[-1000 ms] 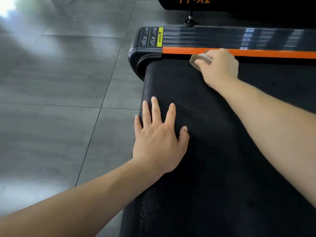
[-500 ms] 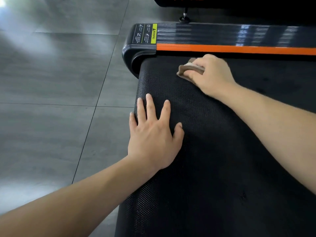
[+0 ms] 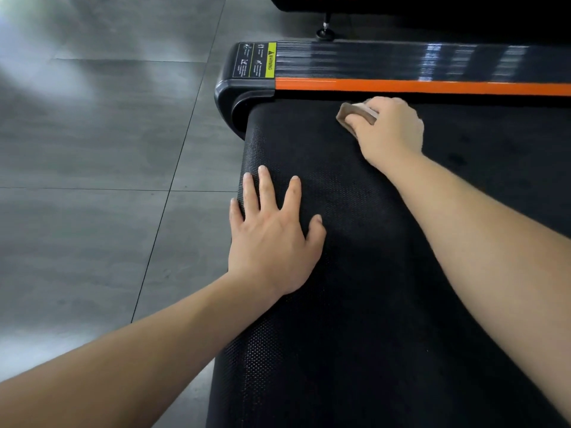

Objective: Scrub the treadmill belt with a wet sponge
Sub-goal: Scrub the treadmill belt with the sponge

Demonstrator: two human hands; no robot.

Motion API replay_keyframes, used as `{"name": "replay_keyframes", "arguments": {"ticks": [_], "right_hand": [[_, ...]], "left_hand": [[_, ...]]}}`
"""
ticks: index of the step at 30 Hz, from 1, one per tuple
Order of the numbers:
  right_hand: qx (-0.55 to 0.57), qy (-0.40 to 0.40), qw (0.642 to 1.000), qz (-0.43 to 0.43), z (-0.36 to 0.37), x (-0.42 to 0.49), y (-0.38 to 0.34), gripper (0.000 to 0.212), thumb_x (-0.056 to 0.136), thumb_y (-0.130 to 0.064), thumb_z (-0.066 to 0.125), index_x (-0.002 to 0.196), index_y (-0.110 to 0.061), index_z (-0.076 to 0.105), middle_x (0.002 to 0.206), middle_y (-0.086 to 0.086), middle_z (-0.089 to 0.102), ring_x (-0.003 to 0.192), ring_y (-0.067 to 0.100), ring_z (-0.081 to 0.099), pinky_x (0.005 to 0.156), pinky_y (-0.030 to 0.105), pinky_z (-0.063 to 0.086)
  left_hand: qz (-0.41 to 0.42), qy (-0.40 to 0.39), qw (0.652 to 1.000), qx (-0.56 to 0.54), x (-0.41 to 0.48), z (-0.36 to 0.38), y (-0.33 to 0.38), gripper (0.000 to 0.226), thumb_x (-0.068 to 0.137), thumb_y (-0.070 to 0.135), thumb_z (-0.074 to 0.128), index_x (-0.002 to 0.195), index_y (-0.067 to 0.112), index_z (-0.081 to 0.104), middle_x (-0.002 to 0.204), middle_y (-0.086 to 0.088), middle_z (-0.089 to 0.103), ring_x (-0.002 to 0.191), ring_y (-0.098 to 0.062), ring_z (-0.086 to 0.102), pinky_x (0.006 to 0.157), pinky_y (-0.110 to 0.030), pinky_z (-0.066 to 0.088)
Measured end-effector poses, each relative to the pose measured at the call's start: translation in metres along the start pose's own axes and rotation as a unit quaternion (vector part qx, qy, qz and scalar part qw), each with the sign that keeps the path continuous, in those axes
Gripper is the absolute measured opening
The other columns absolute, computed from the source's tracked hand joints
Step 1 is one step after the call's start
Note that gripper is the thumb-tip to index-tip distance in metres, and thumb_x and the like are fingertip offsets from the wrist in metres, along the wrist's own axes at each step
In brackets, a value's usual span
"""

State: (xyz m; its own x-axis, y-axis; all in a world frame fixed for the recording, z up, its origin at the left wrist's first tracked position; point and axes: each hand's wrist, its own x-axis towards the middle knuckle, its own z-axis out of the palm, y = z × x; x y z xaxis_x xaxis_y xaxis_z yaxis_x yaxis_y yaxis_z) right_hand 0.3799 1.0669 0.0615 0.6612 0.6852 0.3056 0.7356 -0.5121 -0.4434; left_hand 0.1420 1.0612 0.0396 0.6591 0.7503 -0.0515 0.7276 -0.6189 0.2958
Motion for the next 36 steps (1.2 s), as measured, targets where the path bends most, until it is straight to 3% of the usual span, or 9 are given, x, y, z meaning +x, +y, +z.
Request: {"name": "replay_keyframes", "arguments": {"ticks": [5,8,10,15,20,25,30,34,36], "right_hand": [[0.017,-0.094,0.986,-0.14,-0.013,-0.039,0.004,0.027,0.093,-0.048,0.063,0.1,-0.024,0.074,0.091,-0.001,0.059,0.086,0.02,0.055,0.083,0.042,0.045],[0.006,-0.052,0.998,-0.044,-0.019,-0.013,0.009,0.031,0.093,-0.052,0.059,0.109,-0.03,0.073,0.104,-0.002,0.068,0.1,0.024,0.061,0.093,0.049,0.048],[-0.006,-0.014,1.0,-0.009,-0.014,-0.015,0.007,0.035,0.093,-0.053,0.056,0.11,-0.028,0.073,0.103,-0.001,0.067,0.099,0.024,0.062,0.09,0.047,0.048],[0.019,-0.096,0.986,-0.138,-0.02,-0.067,0.007,0.03,0.094,-0.046,0.062,0.096,-0.02,0.075,0.086,0.0,0.058,0.082,0.021,0.055,0.076,0.041,0.043],[0.004,-0.019,1.0,-0.013,-0.025,-0.048,0.012,0.032,0.093,-0.051,0.06,0.109,-0.027,0.075,0.098,-0.001,0.063,0.094,0.024,0.06,0.086,0.045,0.048],[0.033,-0.122,0.983,-0.133,-0.037,-0.096,0.006,0.022,0.093,-0.045,0.065,0.094,-0.025,0.075,0.083,-0.007,0.052,0.078,0.015,0.053,0.074,0.036,0.039],[-0.003,-0.046,0.998,-0.035,-0.04,-0.082,0.014,0.03,0.095,-0.048,0.06,0.107,-0.025,0.074,0.09,-0.001,0.055,0.088,0.024,0.056,0.083,0.045,0.046],[0.035,-0.11,0.985,-0.131,-0.046,-0.129,0.005,0.029,0.092,-0.046,0.064,0.09,-0.019,0.074,0.082,-0.001,0.054,0.077,0.02,0.053,0.073,0.042,0.044],[0.044,-0.11,0.985,-0.129,-0.054,-0.135,0.013,0.031,0.091,-0.048,0.062,0.092,-0.021,0.075,0.082,-0.002,0.055,0.077,0.019,0.054,0.075,0.043,0.046]], "left_hand": [[-0.003,-0.008,1.0,-0.001,0.0,-0.002,0.002,0.071,0.101,0.058,0.03,0.163,0.029,0.011,0.171,-0.017,-0.007,0.157,-0.034,-0.011,0.126,-0.055,0.005],[-0.004,-0.01,1.0,-0.004,-0.001,-0.003,0.002,0.071,0.101,0.058,0.029,0.163,0.029,0.011,0.171,-0.016,-0.007,0.157,-0.034,-0.011,0.126,-0.055,0.005],[-0.004,-0.014,1.0,-0.007,-0.001,-0.004,0.002,0.071,0.101,0.058,0.029,0.163,0.029,0.011,0.171,-0.016,-0.008,0.157,-0.033,-0.012,0.126,-0.055,0.005],[-0.007,-0.012,1.0,-0.002,0.0,-0.004,0.001,0.071,0.1,0.059,0.029,0.162,0.029,0.013,0.171,-0.016,-0.007,0.157,-0.034,-0.011,0.126,-0.055,0.006],[-0.007,-0.007,1.0,-0.008,-0.001,-0.003,0.001,0.071,0.1,0.058,0.031,0.163,0.029,0.015,0.171,-0.016,-0.005,0.157,-0.034,-0.009,0.126,-0.055,0.006],[-0.008,-0.012,1.0,-0.006,0.0,-0.004,0.001,0.07,0.1,0.058,0.031,0.162,0.029,0.015,0.171,-0.017,-0.005,0.157,-0.034,-0.01,0.125,-0.055,0.007],[-0.009,-0.018,1.0,-0.015,-0.001,-0.005,0.001,0.07,0.101,0.058,0.03,0.162,0.029,0.015,0.171,-0.016,-0.006,0.157,-0.034,-0.011,0.126,-0.055,0.005],[-0.014,-0.018,1.0,-0.021,0.0,-0.006,0.001,0.066,0.103,0.054,0.03,0.162,0.029,0.016,0.171,-0.016,-0.006,0.157,-0.033,-0.01,0.125,-0.054,0.006],[-0.016,-0.014,0.999,-0.026,-0.001,-0.006,0.001,0.063,0.104,0.051,0.029,0.162,0.029,0.018,0.171,-0.016,-0.004,0.157,-0.033,-0.009,0.125,-0.054,0.007]]}}
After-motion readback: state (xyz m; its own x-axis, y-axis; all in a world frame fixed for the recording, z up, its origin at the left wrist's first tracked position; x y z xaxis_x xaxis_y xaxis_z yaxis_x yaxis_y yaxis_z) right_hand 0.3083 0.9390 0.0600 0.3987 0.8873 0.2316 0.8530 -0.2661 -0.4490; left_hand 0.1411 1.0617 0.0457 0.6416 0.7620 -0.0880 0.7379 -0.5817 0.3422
